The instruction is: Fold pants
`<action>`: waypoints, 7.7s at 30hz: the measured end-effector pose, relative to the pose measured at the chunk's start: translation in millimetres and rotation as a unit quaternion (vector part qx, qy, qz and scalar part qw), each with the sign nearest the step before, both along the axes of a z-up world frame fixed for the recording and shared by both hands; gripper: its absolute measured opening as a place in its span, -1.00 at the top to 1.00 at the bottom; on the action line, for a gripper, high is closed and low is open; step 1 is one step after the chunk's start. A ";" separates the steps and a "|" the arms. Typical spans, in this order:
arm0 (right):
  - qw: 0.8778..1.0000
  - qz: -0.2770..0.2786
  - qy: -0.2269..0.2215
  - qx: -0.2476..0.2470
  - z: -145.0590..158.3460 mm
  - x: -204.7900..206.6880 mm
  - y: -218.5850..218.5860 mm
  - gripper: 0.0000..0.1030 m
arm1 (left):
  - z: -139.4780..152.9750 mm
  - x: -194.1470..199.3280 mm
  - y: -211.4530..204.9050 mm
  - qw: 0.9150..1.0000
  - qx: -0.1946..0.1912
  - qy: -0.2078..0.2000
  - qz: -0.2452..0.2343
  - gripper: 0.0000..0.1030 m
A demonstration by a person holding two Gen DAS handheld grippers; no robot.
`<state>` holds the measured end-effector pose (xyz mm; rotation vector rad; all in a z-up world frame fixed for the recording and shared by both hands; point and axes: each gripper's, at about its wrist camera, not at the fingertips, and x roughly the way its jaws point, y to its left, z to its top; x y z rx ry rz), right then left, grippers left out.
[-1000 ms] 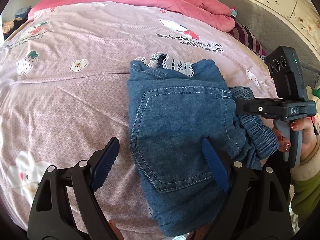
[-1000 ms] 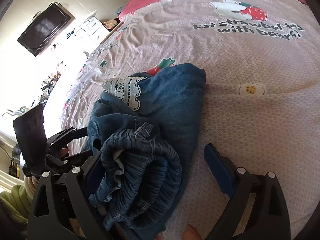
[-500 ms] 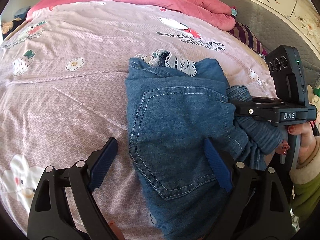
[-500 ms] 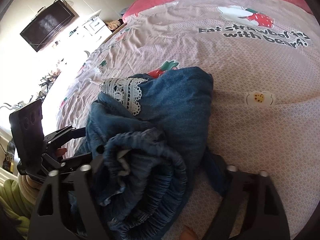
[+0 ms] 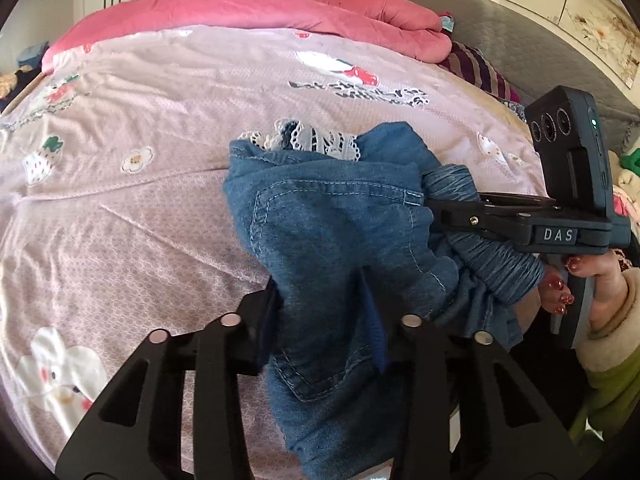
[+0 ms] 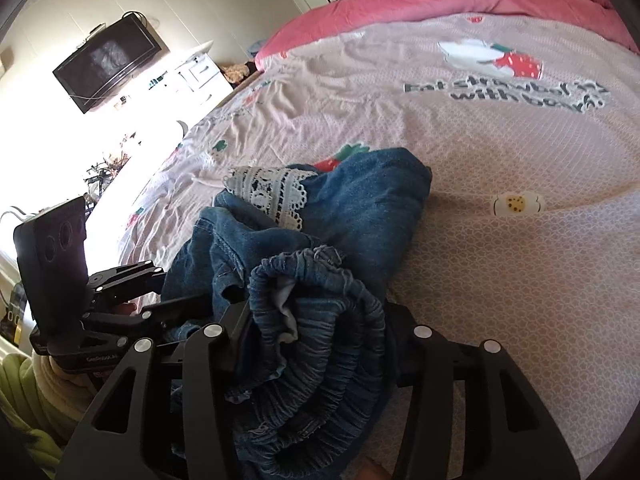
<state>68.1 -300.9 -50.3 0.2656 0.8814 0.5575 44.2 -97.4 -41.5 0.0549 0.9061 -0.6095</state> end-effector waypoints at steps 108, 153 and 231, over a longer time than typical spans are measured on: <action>0.986 -0.110 -0.051 -0.113 19.7 92.6 30.2 -0.71 | 28.1 77.3 33.3 0.993 -0.011 -0.058 0.098 -0.04; 0.979 -0.128 -0.126 -0.098 77.8 -24.7 28.6 -0.91 | 67.8 -23.5 52.1 0.983 -0.005 -0.094 0.155 -0.82; 0.977 -0.155 -0.093 -0.109 21.8 -106.5 19.0 -0.91 | 23.3 -98.0 37.4 0.981 0.032 -0.069 0.180 -0.82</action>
